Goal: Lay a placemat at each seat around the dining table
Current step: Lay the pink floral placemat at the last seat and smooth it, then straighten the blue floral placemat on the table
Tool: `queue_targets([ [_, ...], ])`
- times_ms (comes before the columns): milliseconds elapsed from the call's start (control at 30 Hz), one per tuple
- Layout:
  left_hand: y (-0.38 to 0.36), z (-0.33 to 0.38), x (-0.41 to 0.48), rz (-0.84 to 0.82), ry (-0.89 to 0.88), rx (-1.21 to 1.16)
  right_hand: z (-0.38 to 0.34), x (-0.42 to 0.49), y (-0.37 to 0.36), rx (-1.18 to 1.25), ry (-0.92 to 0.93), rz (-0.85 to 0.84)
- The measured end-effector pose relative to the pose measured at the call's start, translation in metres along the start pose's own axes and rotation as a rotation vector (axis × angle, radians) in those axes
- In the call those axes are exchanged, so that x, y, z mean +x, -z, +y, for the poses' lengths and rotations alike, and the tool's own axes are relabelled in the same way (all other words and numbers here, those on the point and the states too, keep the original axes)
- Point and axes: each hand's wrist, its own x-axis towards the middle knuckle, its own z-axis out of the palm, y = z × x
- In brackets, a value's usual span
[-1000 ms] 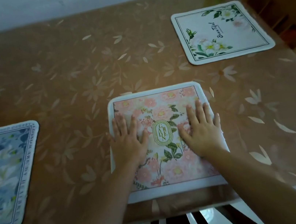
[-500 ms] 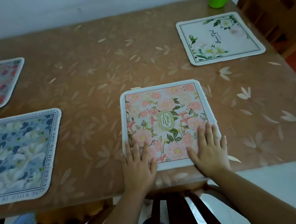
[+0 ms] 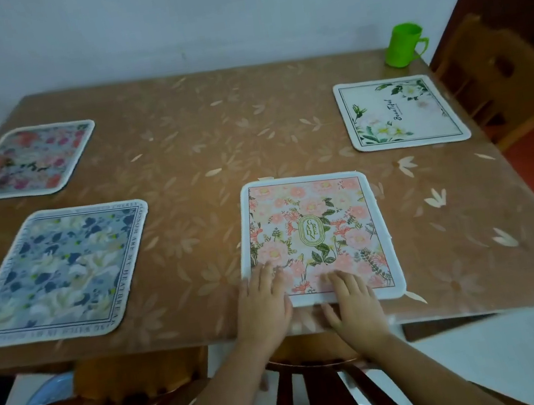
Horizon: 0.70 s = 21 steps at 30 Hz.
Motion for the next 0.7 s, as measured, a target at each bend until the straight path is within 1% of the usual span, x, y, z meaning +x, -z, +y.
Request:
queue_targets([
  [100,0.036,-0.009,-0.004,0.159,-0.074,0.033,-0.025,-0.011,0.014,0.009,0.085,0.104],
  [167,0.057,-0.019,-0.015,0.239,-0.067,0.015,-0.045,-0.020,0.024,-0.030,0.139,0.184],
  [233,0.073,-0.030,-0.035,0.280,-0.027,0.001,-0.069,-0.031,0.032,-0.061,0.155,0.254],
  [333,0.093,-0.051,-0.071,0.275,0.067,-0.028,-0.112,-0.050,0.036,-0.057,0.140,0.312],
  [433,0.107,-0.074,-0.108,0.273,0.139,-0.079,-0.158,-0.069,0.034,-0.060,0.170,0.338],
  [533,0.119,-0.101,-0.148,0.278,0.144,-0.096,-0.206,-0.090,0.024,-0.064,0.208,0.372],
  [700,0.137,-0.153,-0.201,0.286,0.152,-0.080,-0.275,-0.111,0.000,-0.074,0.257,0.368],
])
